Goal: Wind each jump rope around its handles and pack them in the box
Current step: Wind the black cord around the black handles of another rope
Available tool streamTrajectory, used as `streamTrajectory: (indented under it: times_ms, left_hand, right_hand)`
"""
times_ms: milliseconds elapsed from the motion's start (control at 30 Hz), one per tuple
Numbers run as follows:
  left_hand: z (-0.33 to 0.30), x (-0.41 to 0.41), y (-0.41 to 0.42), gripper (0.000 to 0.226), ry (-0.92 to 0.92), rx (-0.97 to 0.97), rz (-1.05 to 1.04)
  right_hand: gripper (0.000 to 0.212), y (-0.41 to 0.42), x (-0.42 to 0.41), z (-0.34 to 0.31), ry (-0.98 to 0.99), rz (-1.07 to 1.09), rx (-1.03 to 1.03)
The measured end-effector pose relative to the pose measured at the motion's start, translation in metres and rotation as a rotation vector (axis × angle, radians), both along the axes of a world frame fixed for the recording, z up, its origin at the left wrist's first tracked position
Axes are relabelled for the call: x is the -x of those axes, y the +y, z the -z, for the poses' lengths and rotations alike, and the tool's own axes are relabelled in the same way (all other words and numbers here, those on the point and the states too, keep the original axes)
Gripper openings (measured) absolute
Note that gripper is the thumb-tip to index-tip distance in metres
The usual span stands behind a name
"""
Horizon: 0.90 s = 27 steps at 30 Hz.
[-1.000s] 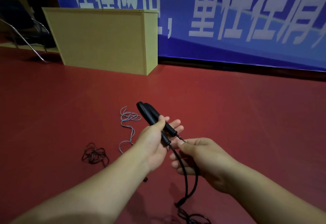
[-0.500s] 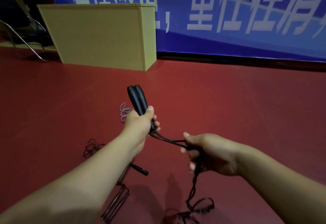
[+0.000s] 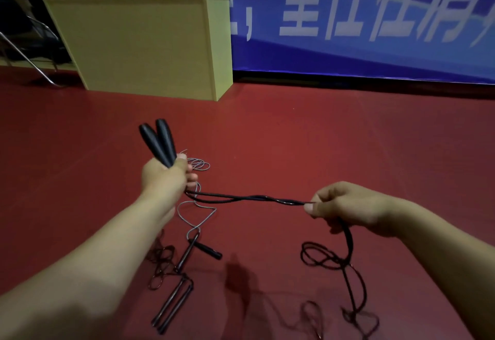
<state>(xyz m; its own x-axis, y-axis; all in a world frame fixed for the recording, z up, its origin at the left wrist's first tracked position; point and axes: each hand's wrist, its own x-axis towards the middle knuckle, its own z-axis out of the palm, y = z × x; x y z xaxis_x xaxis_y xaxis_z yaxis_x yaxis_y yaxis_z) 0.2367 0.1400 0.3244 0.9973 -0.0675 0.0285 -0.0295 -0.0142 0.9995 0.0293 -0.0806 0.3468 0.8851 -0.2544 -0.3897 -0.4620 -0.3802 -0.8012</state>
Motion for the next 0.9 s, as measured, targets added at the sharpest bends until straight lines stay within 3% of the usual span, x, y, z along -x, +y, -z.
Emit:
streamTrajectory:
  times_ms: [67,267,333,433,567,700,833,900]
  left_hand:
    - [0.002,0.005,0.002,0.016,0.078,0.051,0.086]
    - [0.003,0.043,0.0,0.011,0.149,-0.283,0.662]
    - [0.003,0.056,-0.001,0.013,0.188,-0.393,0.842]
    - [0.003,0.071,-0.006,0.015,0.253,-0.414,1.068]
    - [-0.003,0.083,-0.01,0.012,0.266,-0.428,1.2]
    - [-0.014,0.09,-0.006,0.011,0.347,-0.389,1.338]
    - [-0.026,0.093,-0.003,0.004,0.38,-0.306,1.267]
    - [-0.03,0.092,-0.002,0.013,0.381,-0.328,1.215]
  right_hand:
    - [0.025,-0.004,0.002,0.004,-0.056,0.036,0.043]
    - [0.039,-0.005,-0.008,0.013,-0.189,0.086,0.484]
    - [0.045,-0.001,-0.009,0.015,-0.253,0.109,0.481]
    - [0.031,0.018,-0.012,0.008,-0.352,0.148,0.36]
    - [0.041,0.041,-0.015,-0.001,-0.398,0.088,0.233]
    - [0.041,0.051,-0.013,-0.002,-0.377,0.002,0.261]
    - [0.043,0.048,-0.015,-0.008,-0.415,0.099,0.334]
    - [0.047,0.047,-0.015,-0.011,-0.415,0.146,0.317]
